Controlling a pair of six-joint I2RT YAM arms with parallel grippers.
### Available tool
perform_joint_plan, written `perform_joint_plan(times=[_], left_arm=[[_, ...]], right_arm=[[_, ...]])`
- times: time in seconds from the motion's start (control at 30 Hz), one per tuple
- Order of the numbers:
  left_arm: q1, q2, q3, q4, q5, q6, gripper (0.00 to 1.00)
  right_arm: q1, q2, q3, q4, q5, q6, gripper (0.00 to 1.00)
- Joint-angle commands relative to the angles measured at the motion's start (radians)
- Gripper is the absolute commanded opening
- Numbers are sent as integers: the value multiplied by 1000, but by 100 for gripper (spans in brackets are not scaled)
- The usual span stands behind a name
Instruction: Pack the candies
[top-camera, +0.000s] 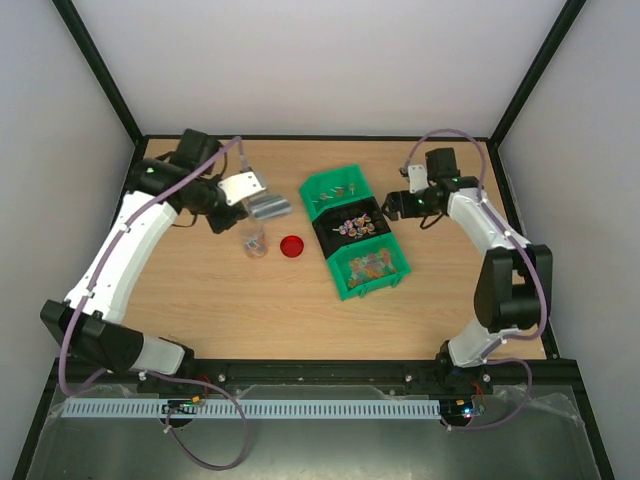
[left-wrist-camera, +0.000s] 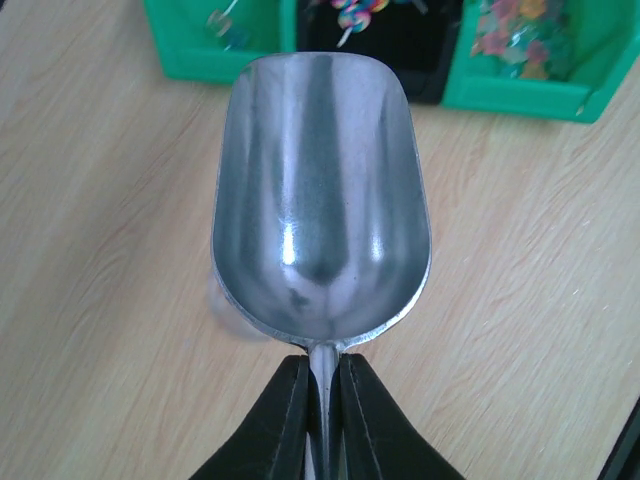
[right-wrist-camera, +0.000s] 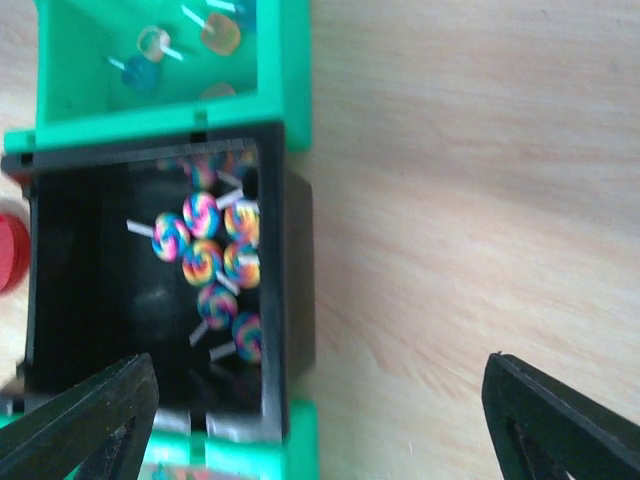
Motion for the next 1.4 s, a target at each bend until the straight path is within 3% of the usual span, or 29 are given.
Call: perform_joint_plan(times=[0.0,0.27,0.5,0.57,0.7,0.9,1.37], left_arm=[[-103,48,14,58,4,-149,2],[-161,62,8,140,-22,-299,2],[-172,73,6,145,-57,-400,2],[-175,63,1,127,-39,-363,2],[-189,68,15,19,27,-233,2],[-302,106,9,-104,-19,-111,2],[-531,322,99,-109,-324,-51,2]], right_arm=[[-27,-99,-59,-256,-6,-115,87],[-15,-144,-200,-323,-24,-91,68],[64,-123,-261,-201,8,-12,56],[81,-111,-265,-173,3,18,47],[103,-90,-262,-126,-30,72,39],[126,-70,-265,-57,-85,168,30],[187,-64,-308,24,-185,239,29]])
